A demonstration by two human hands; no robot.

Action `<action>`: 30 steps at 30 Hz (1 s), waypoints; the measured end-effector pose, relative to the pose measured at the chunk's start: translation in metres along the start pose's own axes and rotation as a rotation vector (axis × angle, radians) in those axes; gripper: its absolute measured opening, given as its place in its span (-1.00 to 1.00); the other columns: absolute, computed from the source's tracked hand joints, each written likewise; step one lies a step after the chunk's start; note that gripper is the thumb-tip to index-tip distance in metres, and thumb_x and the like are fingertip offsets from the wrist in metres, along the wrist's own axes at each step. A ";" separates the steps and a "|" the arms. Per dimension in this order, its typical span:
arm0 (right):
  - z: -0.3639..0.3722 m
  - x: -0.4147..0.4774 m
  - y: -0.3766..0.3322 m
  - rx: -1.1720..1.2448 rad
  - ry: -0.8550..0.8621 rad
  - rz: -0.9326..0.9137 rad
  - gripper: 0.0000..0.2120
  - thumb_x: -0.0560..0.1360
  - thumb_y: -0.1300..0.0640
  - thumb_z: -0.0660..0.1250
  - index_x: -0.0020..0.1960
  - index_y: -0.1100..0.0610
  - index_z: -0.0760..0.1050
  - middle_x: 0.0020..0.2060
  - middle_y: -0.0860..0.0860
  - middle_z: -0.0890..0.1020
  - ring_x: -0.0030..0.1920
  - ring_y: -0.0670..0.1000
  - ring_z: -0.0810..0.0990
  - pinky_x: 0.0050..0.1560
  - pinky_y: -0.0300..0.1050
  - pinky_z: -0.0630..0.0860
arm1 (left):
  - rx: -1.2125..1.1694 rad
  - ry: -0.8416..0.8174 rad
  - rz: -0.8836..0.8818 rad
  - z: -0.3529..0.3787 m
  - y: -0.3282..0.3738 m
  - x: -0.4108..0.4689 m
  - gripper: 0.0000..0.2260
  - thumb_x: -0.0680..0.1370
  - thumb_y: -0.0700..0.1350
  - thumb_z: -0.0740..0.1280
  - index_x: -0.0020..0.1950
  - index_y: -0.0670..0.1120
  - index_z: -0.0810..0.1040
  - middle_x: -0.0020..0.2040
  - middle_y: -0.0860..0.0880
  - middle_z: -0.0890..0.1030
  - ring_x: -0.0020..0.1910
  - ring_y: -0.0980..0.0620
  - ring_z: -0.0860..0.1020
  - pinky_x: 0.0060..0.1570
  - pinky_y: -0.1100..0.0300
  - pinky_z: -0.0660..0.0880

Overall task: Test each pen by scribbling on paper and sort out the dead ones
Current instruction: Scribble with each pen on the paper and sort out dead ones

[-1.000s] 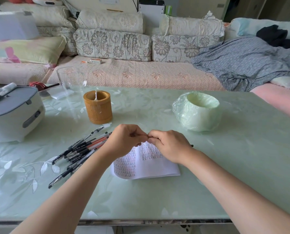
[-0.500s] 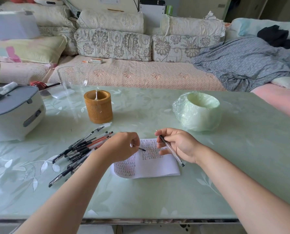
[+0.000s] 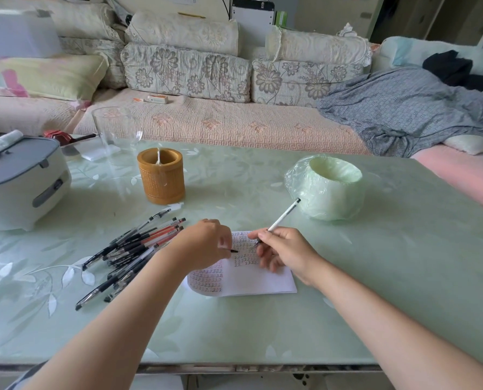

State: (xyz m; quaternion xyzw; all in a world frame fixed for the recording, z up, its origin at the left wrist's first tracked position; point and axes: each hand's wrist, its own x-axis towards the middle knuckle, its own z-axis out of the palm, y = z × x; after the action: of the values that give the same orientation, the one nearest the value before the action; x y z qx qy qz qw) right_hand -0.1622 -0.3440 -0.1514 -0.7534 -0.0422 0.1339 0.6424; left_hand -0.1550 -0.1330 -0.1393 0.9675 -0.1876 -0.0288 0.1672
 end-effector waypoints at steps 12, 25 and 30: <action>0.014 0.009 0.002 -0.229 0.011 -0.123 -0.90 0.38 0.29 0.40 -0.25 0.12 0.56 -0.43 0.08 0.62 -0.48 0.10 0.55 -0.52 -0.23 0.37 | 0.005 -0.035 -0.029 0.002 -0.006 0.008 -0.75 0.41 0.14 0.47 0.02 0.11 0.56 -0.05 0.10 0.54 -0.05 0.09 0.48 -0.09 0.21 0.43; 0.027 0.008 0.015 -0.251 -0.139 -0.260 -0.72 0.35 0.33 0.40 -0.38 0.08 0.36 -0.48 -0.14 0.40 -0.43 -0.16 0.31 -0.40 -0.30 0.23 | -0.095 -0.069 -0.071 0.008 -0.011 0.013 -0.63 0.34 0.19 0.51 0.02 0.07 0.52 -0.02 0.04 0.53 -0.04 0.06 0.43 -0.10 0.18 0.42; 0.026 0.006 0.015 -0.293 -0.150 -0.262 -0.74 0.36 0.34 0.39 -0.35 0.10 0.38 -0.47 -0.12 0.41 -0.44 -0.14 0.32 -0.41 -0.28 0.24 | -0.122 -0.063 -0.093 0.008 -0.010 0.013 -0.62 0.34 0.17 0.53 0.04 0.04 0.54 0.00 0.02 0.53 0.02 0.04 0.43 -0.05 0.15 0.44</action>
State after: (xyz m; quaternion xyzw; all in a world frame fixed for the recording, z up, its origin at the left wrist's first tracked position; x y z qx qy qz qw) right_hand -0.1646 -0.3204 -0.1710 -0.8148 -0.2065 0.0972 0.5330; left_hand -0.1407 -0.1320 -0.1503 0.9617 -0.1455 -0.0782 0.2185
